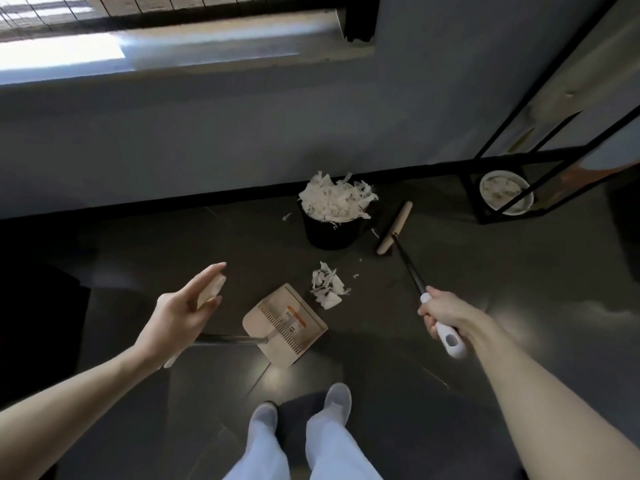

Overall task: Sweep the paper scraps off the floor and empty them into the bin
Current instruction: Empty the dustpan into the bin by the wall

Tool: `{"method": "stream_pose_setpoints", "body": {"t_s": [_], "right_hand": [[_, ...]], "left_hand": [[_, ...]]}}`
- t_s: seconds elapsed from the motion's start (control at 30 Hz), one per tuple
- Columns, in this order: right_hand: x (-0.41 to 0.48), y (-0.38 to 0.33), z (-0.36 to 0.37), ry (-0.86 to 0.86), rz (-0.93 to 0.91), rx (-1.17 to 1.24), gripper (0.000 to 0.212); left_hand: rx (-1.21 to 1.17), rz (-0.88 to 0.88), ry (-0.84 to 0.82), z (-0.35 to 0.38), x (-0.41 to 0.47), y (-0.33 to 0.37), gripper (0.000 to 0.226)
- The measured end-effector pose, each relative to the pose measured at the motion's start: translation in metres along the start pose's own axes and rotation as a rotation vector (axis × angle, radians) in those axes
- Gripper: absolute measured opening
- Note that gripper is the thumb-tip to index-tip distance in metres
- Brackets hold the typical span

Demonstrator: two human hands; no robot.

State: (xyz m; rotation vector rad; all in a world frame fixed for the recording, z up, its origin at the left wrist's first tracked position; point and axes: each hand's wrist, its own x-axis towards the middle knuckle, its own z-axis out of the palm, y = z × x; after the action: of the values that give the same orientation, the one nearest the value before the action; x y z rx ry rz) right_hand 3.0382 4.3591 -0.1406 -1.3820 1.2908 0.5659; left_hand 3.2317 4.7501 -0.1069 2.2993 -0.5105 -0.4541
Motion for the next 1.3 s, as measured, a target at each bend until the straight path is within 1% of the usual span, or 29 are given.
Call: {"method": "stream_pose_setpoints", "body": {"t_s": [0.1,0.27,0.43,0.5,0.57,0.6,0.7,0.77,0.83,0.9,1.03,1.1,1.13,1.2,1.3], "right_hand": [[-0.025,0.010,0.024,-0.076,0.057,-0.033,0.075],[-0.085,0.033,0.077,-0.156,0.143,0.086,0.074],[-0.132,0.049,0.091,-0.098,0.123,0.301,0.065],[-0.148,0.054,0.093,-0.061,0.125,0.325,0.064],[-0.161,0.059,0.102,-0.016,0.119,0.269,0.063],[-0.166,0.059,0.109,0.001,0.114,0.229,0.057],[-0.170,0.053,0.134,0.048,0.085,0.111,0.031],[-0.162,0.047,0.157,0.094,0.069,0.034,0.019],[-0.149,0.042,0.183,0.094,0.051,-0.062,0.013],[-0.139,0.039,0.209,0.058,0.048,-0.092,0.010],[-0.138,0.042,0.251,-0.049,0.121,0.046,0.015],[-0.146,0.045,0.259,-0.088,0.180,0.107,0.012],[-0.151,0.046,0.260,-0.095,0.215,0.137,0.014],[-0.164,0.047,0.257,-0.075,0.220,0.112,0.027],[-0.187,0.045,0.251,-0.016,0.089,-0.069,0.047]], "left_hand": [[-0.027,-0.007,0.010,0.000,0.001,-0.003,0.064],[-0.042,-0.004,-0.047,-0.004,0.003,-0.006,0.062],[-0.057,0.014,-0.112,-0.020,-0.002,-0.016,0.058],[-0.077,0.031,-0.130,-0.027,-0.005,-0.023,0.058],[-0.099,0.028,-0.161,-0.037,-0.007,-0.029,0.057],[-0.101,0.029,-0.175,-0.042,-0.007,-0.033,0.057],[-0.103,0.027,-0.167,-0.055,-0.008,-0.044,0.058],[-0.125,0.015,-0.144,-0.059,-0.007,-0.052,0.058],[-0.144,0.000,-0.116,-0.060,-0.004,-0.058,0.058],[-0.152,-0.002,-0.105,-0.060,0.001,-0.059,0.058],[-0.153,0.009,-0.111,-0.057,0.010,-0.056,0.058],[-0.144,0.012,-0.107,-0.058,0.011,-0.057,0.058],[-0.139,0.016,-0.106,-0.060,0.011,-0.058,0.058],[-0.122,0.025,-0.120,-0.065,0.009,-0.062,0.059],[-0.082,0.027,-0.139,-0.073,0.004,-0.068,0.059]]}}
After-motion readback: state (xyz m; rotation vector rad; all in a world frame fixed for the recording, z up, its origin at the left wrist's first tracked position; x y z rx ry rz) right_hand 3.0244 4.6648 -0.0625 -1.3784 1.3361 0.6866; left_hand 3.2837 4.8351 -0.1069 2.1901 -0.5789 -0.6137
